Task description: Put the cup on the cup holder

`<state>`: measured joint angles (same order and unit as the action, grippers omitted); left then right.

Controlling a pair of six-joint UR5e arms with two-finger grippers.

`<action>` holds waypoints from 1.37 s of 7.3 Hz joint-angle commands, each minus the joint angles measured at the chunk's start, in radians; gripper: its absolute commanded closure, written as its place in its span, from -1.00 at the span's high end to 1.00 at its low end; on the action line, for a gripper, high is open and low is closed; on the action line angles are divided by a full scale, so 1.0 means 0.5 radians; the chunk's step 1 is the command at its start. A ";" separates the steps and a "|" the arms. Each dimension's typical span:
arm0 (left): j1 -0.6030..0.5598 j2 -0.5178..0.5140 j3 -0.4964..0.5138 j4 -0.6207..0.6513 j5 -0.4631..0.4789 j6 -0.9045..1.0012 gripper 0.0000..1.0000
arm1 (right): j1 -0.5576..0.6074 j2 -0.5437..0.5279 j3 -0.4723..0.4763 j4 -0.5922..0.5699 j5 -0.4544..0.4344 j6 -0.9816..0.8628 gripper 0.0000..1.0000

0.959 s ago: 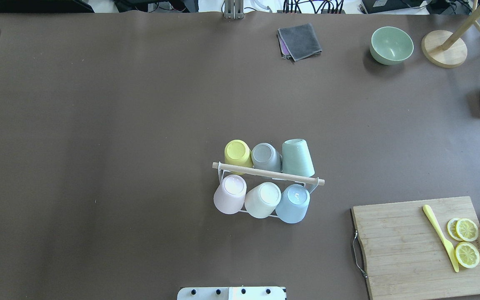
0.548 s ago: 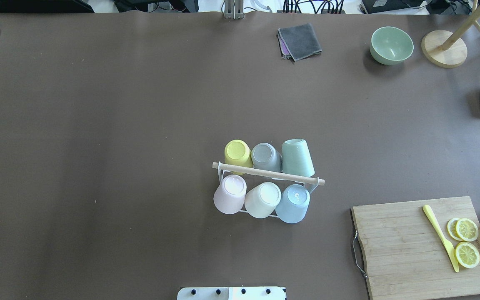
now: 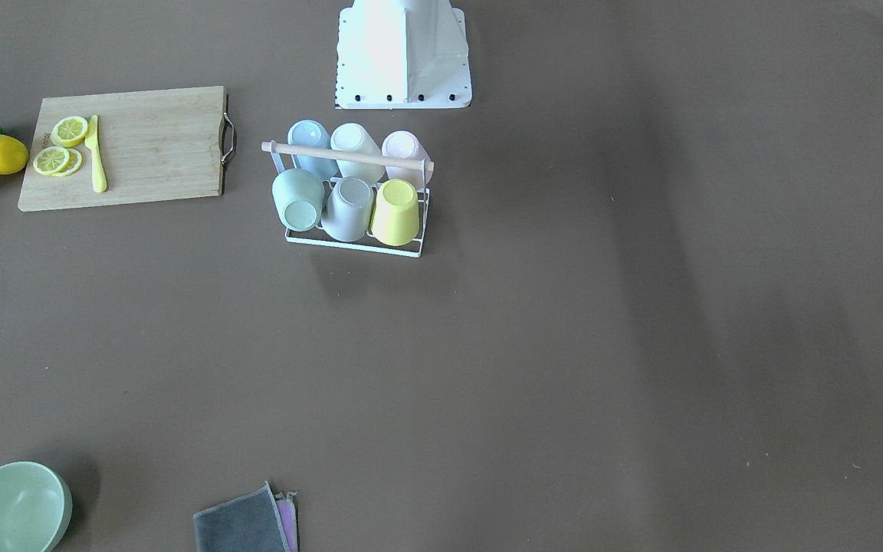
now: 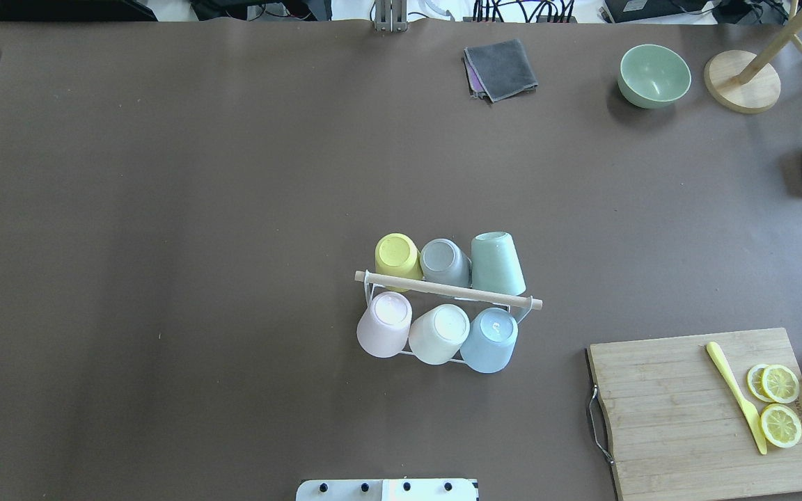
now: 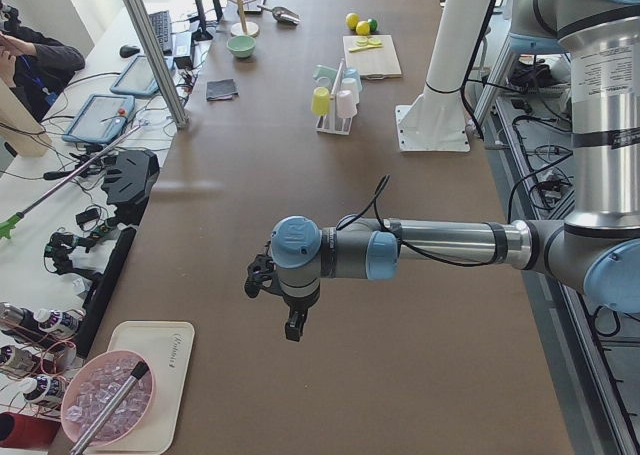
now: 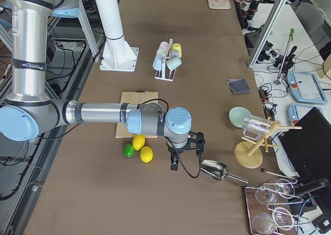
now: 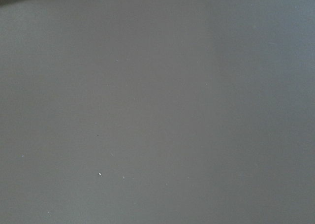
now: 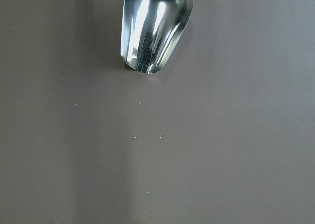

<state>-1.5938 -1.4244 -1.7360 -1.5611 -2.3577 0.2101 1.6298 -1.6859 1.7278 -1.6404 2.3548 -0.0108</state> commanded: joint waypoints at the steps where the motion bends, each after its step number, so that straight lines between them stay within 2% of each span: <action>1: 0.000 -0.001 0.002 -0.001 0.000 0.000 0.98 | 0.029 0.006 0.005 -0.041 0.009 0.000 1.00; 10: 0.000 0.005 0.008 0.002 0.000 0.003 0.98 | 0.124 -0.018 0.011 -0.039 0.030 -0.003 1.00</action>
<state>-1.5938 -1.4231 -1.7336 -1.5601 -2.3577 0.2103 1.6905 -1.6946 1.7320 -1.6598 2.3698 -0.0123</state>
